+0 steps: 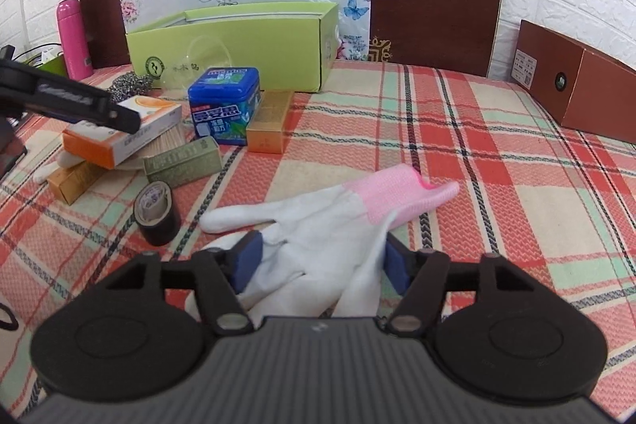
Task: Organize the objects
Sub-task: 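Grasp the white-pink glove with the right gripper while left grasps orange-white box, then place the glove and orange-white box into the lime-green box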
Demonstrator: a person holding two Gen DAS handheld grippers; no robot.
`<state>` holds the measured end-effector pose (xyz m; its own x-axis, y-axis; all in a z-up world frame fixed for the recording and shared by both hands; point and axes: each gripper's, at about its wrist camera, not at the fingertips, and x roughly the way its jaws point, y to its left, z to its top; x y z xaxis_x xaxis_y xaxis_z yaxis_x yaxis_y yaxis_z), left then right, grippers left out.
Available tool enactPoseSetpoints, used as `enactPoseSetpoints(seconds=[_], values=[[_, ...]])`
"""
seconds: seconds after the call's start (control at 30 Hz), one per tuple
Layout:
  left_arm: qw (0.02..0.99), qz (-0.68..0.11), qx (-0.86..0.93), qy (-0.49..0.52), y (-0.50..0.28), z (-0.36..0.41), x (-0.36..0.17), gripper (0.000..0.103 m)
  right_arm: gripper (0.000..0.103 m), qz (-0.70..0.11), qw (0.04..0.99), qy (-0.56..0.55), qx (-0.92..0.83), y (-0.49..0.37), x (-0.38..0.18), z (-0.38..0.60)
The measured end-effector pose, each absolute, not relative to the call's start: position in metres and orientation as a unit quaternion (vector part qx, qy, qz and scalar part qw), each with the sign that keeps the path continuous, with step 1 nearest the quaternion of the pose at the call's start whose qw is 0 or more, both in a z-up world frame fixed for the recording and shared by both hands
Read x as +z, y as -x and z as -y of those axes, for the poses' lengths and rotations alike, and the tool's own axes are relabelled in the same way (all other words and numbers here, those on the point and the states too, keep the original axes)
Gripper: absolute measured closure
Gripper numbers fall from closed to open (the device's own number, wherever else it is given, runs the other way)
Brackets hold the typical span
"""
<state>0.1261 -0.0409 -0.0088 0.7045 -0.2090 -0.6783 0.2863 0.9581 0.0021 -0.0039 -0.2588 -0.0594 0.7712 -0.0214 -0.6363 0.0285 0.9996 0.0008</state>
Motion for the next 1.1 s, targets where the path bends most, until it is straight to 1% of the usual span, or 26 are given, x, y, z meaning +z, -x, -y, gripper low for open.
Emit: enactPoseSetpoints(seconds=[0.07,0.17,0.23,0.3,0.33,0.4,0.43,0.5,0.67,0.83,1.1], values=[[0.917,-0.371,-0.131,-0.061,-0.133,0.045,-0.015,0.022,0.030,-0.338,0.941,-0.005,-0.014,0.005,-0.060,0.259],[0.919,-0.364,-0.134,-0.065,-0.132,0.043,-0.018,0.023,0.030,-0.342,0.939,-0.004,-0.018,0.001,-0.064,0.259],[0.920,-0.363,-0.140,-0.051,-0.131,0.039,-0.016,0.024,0.035,-0.344,0.939,-0.005,-0.018,-0.003,-0.066,0.259],[0.920,-0.365,-0.137,-0.042,-0.133,0.037,-0.015,0.024,0.050,-0.343,0.939,-0.013,-0.010,-0.007,-0.068,0.259],[0.920,-0.365,-0.134,-0.040,-0.135,0.037,-0.015,0.024,0.054,-0.341,0.940,-0.011,-0.008,-0.008,-0.067,0.257],[0.920,-0.368,-0.129,-0.040,-0.138,0.037,-0.016,0.025,0.075,-0.335,0.942,0.003,-0.003,-0.008,-0.065,0.253],[0.918,-0.371,-0.134,-0.034,-0.140,0.035,-0.016,0.031,0.080,-0.334,0.943,0.004,0.001,-0.009,-0.063,0.252],[0.918,-0.371,-0.139,-0.023,-0.140,0.032,-0.017,0.033,0.086,-0.335,0.942,-0.009,0.008,-0.009,-0.061,0.254],[0.923,-0.356,-0.143,-0.009,-0.128,0.023,-0.006,0.033,0.088,-0.326,0.943,-0.058,0.030,-0.008,-0.049,0.265],[0.937,-0.318,-0.146,0.008,-0.114,0.014,0.022,0.033,0.088,-0.275,0.957,-0.083,0.047,-0.010,-0.022,0.273],[0.958,-0.240,-0.155,0.018,-0.112,0.013,0.074,0.033,0.088,-0.194,0.977,-0.051,0.069,-0.038,0.026,0.264]])
